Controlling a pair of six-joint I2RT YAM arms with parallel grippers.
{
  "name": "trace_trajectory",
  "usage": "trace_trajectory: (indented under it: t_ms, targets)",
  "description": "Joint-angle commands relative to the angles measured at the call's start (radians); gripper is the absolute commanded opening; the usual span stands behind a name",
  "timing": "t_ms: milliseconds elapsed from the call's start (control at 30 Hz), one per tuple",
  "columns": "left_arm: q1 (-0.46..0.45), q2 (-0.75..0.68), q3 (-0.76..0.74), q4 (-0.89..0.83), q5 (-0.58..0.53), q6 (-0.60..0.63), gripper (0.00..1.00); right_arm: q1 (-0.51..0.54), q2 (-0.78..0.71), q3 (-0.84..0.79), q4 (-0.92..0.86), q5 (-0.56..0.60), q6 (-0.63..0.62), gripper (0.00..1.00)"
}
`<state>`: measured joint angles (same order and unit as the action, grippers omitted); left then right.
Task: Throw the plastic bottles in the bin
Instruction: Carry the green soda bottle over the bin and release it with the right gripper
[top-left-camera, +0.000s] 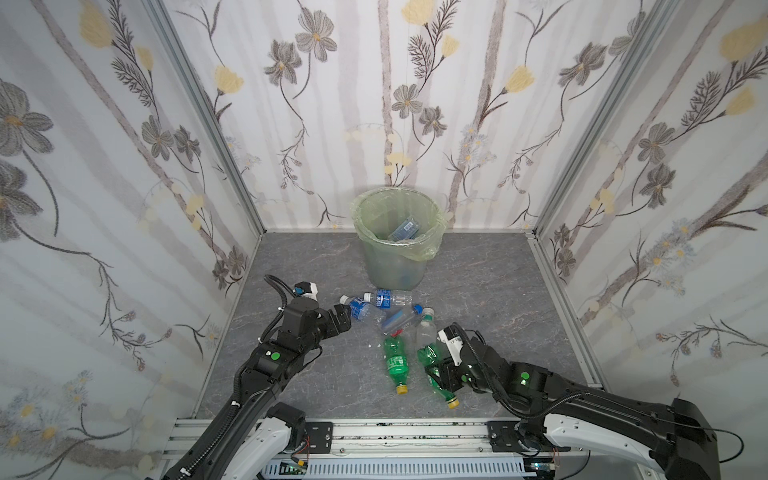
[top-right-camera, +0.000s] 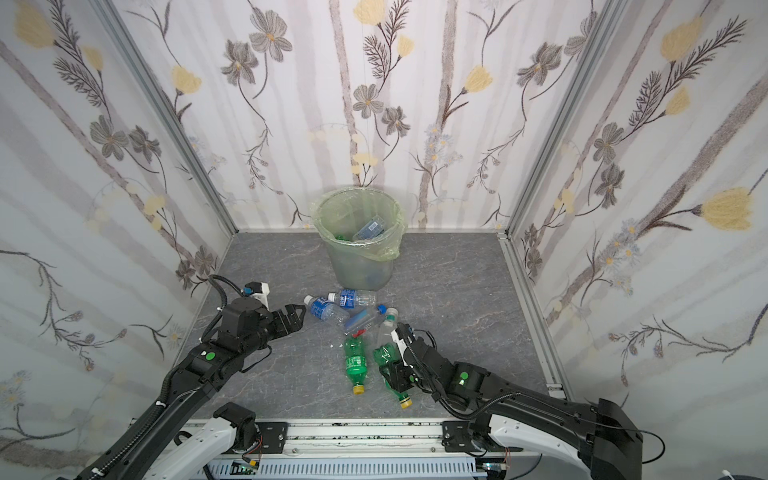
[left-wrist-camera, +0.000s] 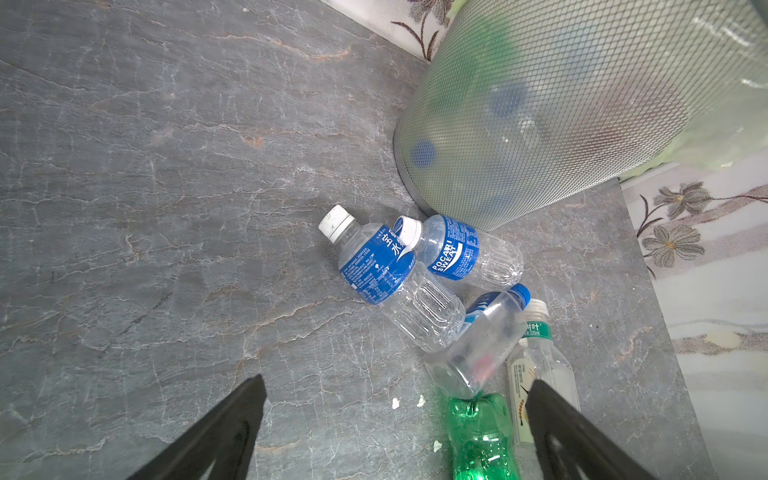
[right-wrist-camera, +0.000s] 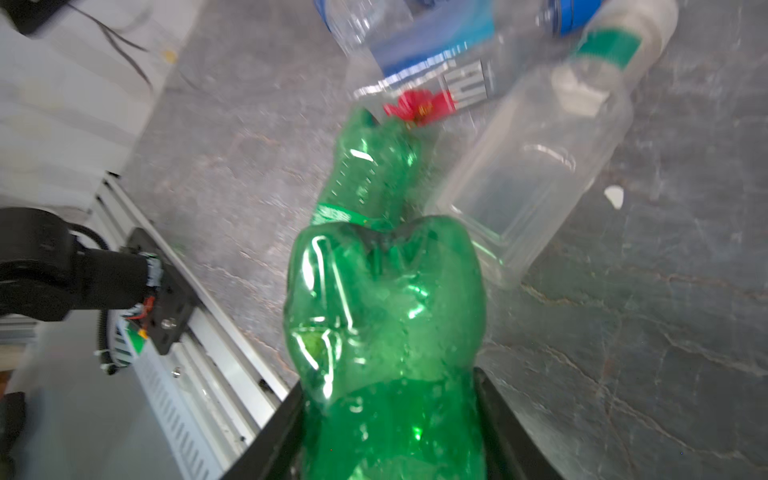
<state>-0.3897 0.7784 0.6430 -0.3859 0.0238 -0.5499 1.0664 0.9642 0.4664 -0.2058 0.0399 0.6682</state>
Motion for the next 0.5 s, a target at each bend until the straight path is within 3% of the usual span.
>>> trace_trajectory:
  t_ms: [0, 233, 400, 467]
  targets:
    - [0.001, -0.006, -0.002, 0.016, 0.011, -0.006, 1.00, 0.000, -0.118, 0.041, 0.059, 0.093, -0.057, 0.48]
    - [0.001, -0.014, -0.012, 0.016, 0.025, -0.002, 1.00, -0.055, -0.300, 0.189, 0.035, 0.208, -0.187, 0.48]
    - [0.001, -0.008, -0.016, 0.016, 0.026, -0.010, 1.00, -0.186, -0.215, 0.369, 0.052, 0.197, -0.289, 0.45]
    - [0.002, -0.003, -0.014, 0.016, 0.029, -0.012, 1.00, -0.272, -0.108, 0.466, 0.088, 0.128, -0.346, 0.44]
